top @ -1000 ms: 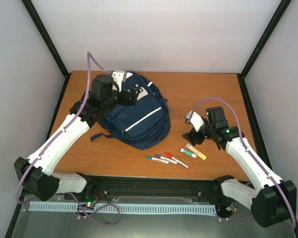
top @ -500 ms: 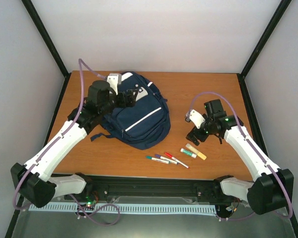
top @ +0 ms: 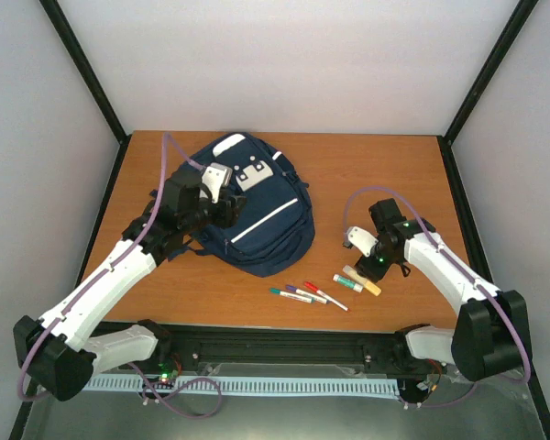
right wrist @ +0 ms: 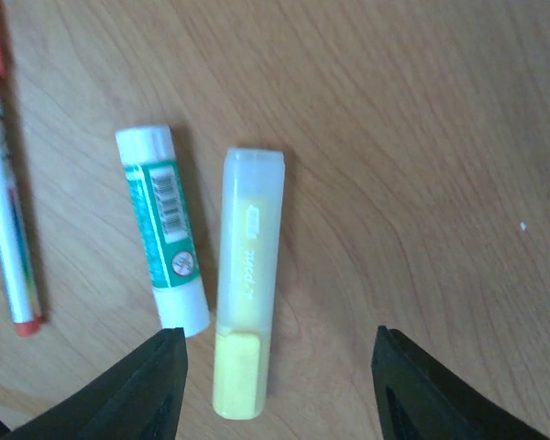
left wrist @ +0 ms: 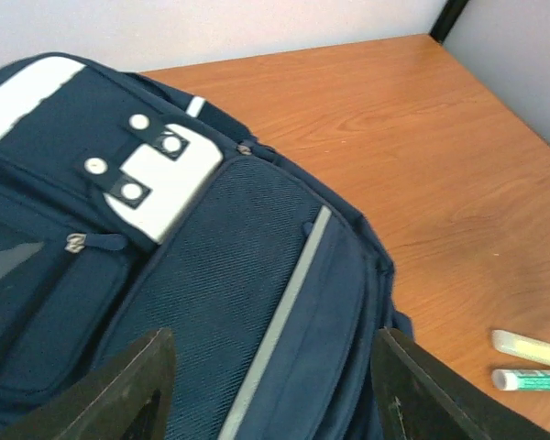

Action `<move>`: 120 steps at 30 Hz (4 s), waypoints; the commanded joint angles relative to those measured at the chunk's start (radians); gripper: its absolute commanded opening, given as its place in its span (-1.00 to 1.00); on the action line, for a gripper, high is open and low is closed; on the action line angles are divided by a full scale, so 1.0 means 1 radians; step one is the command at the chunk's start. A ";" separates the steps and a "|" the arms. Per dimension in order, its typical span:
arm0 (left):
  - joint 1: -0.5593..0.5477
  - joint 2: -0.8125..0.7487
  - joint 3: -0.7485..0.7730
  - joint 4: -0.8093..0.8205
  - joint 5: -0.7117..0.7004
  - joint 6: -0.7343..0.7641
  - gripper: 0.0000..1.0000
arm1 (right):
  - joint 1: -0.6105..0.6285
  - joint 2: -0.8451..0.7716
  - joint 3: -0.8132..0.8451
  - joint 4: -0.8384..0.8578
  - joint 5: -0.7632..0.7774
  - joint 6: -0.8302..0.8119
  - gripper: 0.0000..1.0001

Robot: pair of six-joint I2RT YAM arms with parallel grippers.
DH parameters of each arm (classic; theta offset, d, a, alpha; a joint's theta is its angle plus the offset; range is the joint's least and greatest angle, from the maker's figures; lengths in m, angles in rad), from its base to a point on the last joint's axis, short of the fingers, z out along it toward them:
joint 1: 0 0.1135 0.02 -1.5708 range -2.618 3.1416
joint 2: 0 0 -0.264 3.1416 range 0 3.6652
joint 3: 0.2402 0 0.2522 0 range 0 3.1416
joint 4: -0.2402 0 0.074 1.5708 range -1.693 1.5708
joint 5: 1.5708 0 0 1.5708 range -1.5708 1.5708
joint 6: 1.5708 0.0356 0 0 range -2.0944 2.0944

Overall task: Pack the student bag
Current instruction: Pick up the stationery from the center of the board, then place the stationery in the student bag.

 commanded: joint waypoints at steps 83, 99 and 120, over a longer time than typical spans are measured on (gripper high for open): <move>-0.324 0.308 0.077 -0.254 -0.427 0.163 0.21 | -0.084 -0.012 0.056 0.278 -0.287 0.230 -0.90; -0.331 0.498 0.166 -0.277 -0.504 0.214 0.34 | -0.084 -0.053 0.043 0.290 -0.223 0.201 -0.86; -0.402 0.759 0.372 -0.338 -0.834 0.204 0.31 | -0.084 -0.045 0.044 0.286 -0.233 0.199 -0.82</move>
